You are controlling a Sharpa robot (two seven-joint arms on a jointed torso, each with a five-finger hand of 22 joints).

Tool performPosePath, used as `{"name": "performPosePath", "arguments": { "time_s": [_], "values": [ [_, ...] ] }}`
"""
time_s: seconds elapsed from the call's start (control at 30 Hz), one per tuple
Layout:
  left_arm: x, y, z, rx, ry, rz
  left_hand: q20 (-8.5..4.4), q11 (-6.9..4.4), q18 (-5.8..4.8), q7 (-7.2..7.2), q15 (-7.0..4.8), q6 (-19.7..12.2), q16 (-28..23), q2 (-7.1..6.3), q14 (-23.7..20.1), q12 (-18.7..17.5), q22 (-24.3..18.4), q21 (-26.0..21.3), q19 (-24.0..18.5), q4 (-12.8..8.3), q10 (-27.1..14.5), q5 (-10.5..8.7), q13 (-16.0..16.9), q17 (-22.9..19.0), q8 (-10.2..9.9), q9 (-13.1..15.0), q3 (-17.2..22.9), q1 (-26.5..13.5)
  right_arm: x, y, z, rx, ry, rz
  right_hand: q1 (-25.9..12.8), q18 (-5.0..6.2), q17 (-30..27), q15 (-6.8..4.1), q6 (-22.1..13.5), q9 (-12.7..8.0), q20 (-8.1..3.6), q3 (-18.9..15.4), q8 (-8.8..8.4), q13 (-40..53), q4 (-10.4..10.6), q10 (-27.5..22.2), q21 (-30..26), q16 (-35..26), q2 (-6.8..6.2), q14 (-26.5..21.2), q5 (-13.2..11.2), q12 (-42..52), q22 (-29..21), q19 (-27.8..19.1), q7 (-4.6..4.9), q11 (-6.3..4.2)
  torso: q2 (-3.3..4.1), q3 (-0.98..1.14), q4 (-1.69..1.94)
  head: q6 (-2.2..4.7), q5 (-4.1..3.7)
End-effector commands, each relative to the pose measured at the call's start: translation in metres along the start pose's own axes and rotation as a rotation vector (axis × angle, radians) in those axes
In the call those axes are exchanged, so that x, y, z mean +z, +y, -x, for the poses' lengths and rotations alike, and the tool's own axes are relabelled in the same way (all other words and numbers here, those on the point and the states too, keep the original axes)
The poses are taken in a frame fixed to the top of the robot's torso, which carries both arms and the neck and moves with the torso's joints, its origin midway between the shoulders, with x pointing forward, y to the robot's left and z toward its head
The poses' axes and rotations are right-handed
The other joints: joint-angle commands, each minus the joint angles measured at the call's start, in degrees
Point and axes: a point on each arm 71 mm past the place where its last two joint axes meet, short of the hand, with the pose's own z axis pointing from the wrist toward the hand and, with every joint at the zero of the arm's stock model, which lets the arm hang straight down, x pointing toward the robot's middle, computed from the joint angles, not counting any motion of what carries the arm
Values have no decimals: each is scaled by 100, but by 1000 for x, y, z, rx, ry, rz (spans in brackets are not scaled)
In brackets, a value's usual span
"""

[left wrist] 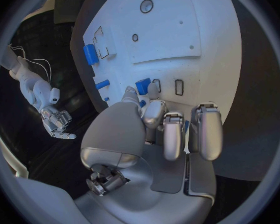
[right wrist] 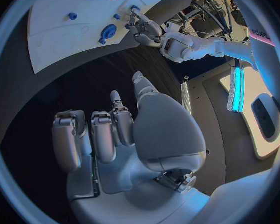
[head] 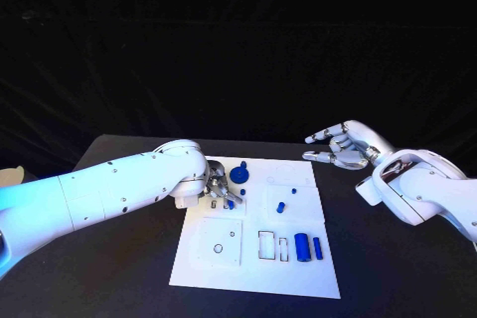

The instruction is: Assemble the parts on the task board

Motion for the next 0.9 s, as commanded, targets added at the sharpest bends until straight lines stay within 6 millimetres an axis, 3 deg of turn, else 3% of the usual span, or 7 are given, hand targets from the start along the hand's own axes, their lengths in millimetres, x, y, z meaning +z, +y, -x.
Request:
{"name": "performPosePath", "arguments": {
  "time_s": [0.03,0.2,0.47,0.63,0.8,0.87,0.9],
  "values": [
    [0,-3,-2,28,25,-2,-41,-8,-39,2,-43,-46,18,-5,592,42,375,33,183,-11,35,37,14,1508,42,22,-35,91,0,0,-2,0,17,-2,27,28,1122,-2,48,7,26,-26,35,929,5,116,-26,-24,38,505,20,-17,1053,336,4,10,3,2,-3,-4,1],
    [0,-4,-3,26,22,-4,-45,-12,-38,-2,-48,-70,18,34,592,39,376,31,180,-28,32,118,12,1508,64,82,2,218,0,0,-2,-1,20,-4,27,28,1122,-2,48,7,26,-26,35,929,5,116,-26,-24,38,505,20,-17,1053,336,4,10,5,3,1,-7,1],
    [-1,-7,-3,21,14,-12,-74,-52,-34,-46,-81,-190,18,363,592,-6,369,21,164,-248,-6,181,-18,1508,34,177,586,921,0,-1,-3,-8,32,-10,27,28,1122,-2,48,7,26,-26,35,929,5,116,-26,-24,38,505,20,-17,1053,336,4,10,8,2,-2,-22,-3],
    [-1,-8,-4,27,20,-15,-99,-73,-34,-62,-103,-278,18,321,592,-45,375,20,160,-476,-39,241,-32,1508,-40,190,1059,1385,0,-2,-4,-8,38,-11,27,28,1122,-2,48,7,26,-26,35,929,5,116,-26,-24,38,505,20,-17,1053,336,4,10,8,2,0,-33,-12],
    [-1,-8,-4,30,25,-16,-89,-34,-33,-5,-73,-326,18,-68,592,-130,375,12,150,-519,-78,667,-81,1508,-145,202,1956,1564,0,-2,-5,-9,44,-15,29,30,1117,-4,50,6,23,-38,34,927,10,116,-32,-28,46,504,36,-18,1044,331,3,8,9,1,0,-45,-13],
    [-2,-8,-4,27,23,-18,-63,-20,-30,54,-58,-320,18,-493,592,-167,375,6,143,-438,-67,867,-107,1508,-153,264,2826,1396,0,-2,-5,-14,47,-15,31,30,1117,-5,50,6,23,-41,34,926,9,116,-31,-28,44,504,38,-19,1045,332,2,8,8,1,1,-52,-15],
    [-2,-8,-4,24,21,-19,-73,-26,-19,117,-28,-315,18,-858,592,-182,383,5,142,-382,-43,953,-118,1508,-133,340,3601,1190,-1,-2,-5,-18,48,-14,31,30,1117,-5,51,6,23,-42,34,926,9,115,-32,-28,44,504,38,-20,1044,331,2,8,8,0,2,-53,-15]
  ]
}}
